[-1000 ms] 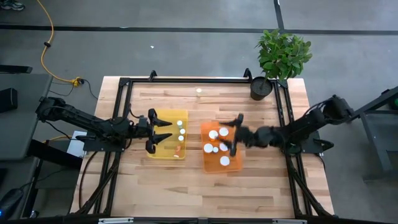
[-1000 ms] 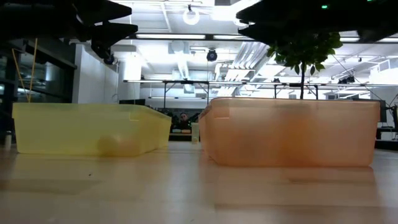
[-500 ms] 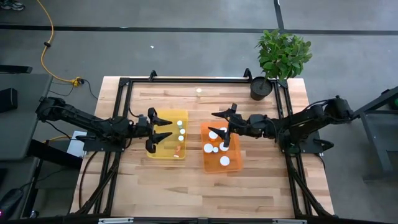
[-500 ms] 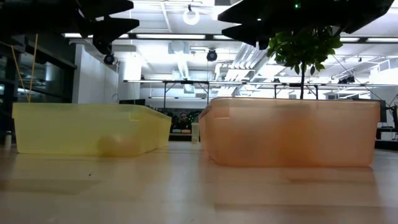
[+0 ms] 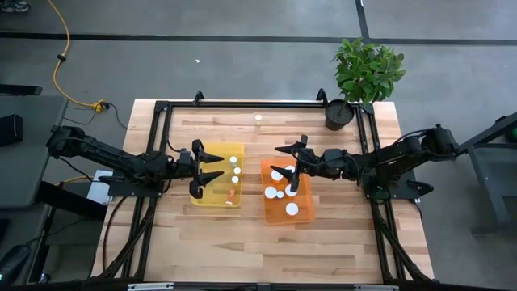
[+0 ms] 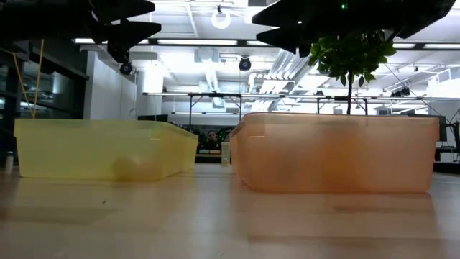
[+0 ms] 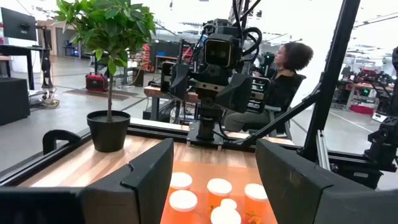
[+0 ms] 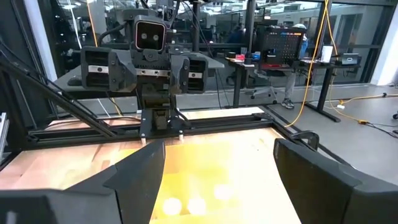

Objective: Pick and place medicine bottles into bin by pill shape (circle, oval)
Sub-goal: Put the orange bottle pill into the orange bin

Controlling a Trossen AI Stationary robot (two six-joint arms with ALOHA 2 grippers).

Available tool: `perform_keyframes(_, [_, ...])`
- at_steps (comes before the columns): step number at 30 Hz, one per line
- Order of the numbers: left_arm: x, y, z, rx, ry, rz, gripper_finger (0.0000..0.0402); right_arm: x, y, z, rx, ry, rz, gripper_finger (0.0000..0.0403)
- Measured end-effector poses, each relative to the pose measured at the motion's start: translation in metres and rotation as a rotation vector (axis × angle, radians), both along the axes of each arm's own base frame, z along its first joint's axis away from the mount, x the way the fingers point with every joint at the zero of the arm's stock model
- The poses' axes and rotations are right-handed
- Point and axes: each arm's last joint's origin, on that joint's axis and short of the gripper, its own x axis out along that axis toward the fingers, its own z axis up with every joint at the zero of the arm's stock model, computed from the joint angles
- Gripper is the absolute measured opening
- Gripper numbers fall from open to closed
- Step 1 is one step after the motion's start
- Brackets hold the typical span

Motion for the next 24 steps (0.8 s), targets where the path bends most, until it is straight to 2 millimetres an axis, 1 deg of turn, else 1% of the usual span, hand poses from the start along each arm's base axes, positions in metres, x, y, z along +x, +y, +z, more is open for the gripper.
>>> perform_keyframes(3, [0.0, 0.0, 0.0, 0.0, 0.0, 0.001, 0.0218, 0.0, 0.0, 0.0, 0.005, -0.001, 0.0, 0.0293])
perform_keyframes(6, [0.0, 0.0, 0.0, 0.0, 0.0, 0.003, 0.0218, 0.0, -0.001, 0.0, 0.047, -0.011, -0.015, 0.0293])
perform_keyframes(9, [0.0, 0.0, 0.0, -0.001, -0.001, 0.003, 0.0218, 0.004, -0.006, -0.003, 0.151, -0.028, -0.168, 0.0293])
perform_keyframes(12, [0.0, 0.0, 0.001, -0.003, -0.005, 0.002, 0.0218, 0.018, -0.021, -0.01, 0.196, 0.053, -0.321, 0.0293])
perform_keyframes(14, [0.0, 0.0, 0.001, -0.003, -0.006, 0.002, 0.0218, 0.033, -0.034, -0.011, 0.233, 0.109, -0.389, 0.0293])
perform_keyframes(16, [0.0, 0.0, 0.001, -0.003, -0.006, 0.003, 0.0218, 0.05, -0.051, -0.013, 0.274, 0.171, -0.474, 0.0293])
perform_keyframes(18, [0.0, 0.0, 0.001, -0.002, -0.005, 0.003, 0.0218, 0.066, -0.073, -0.017, 0.305, 0.237, -0.575, 0.0293])
perform_keyframes(20, [0.0, 0.0, 0.001, -0.001, -0.005, 0.003, 0.0218, 0.081, -0.095, -0.022, 0.355, 0.266, -0.65, 0.0293])
perform_keyframes(24, [0.0, 0.0, 0.0, -0.001, -0.003, 0.003, 0.0218, 0.111, -0.135, -0.032, 0.424, 0.317, -0.702, 0.0293])
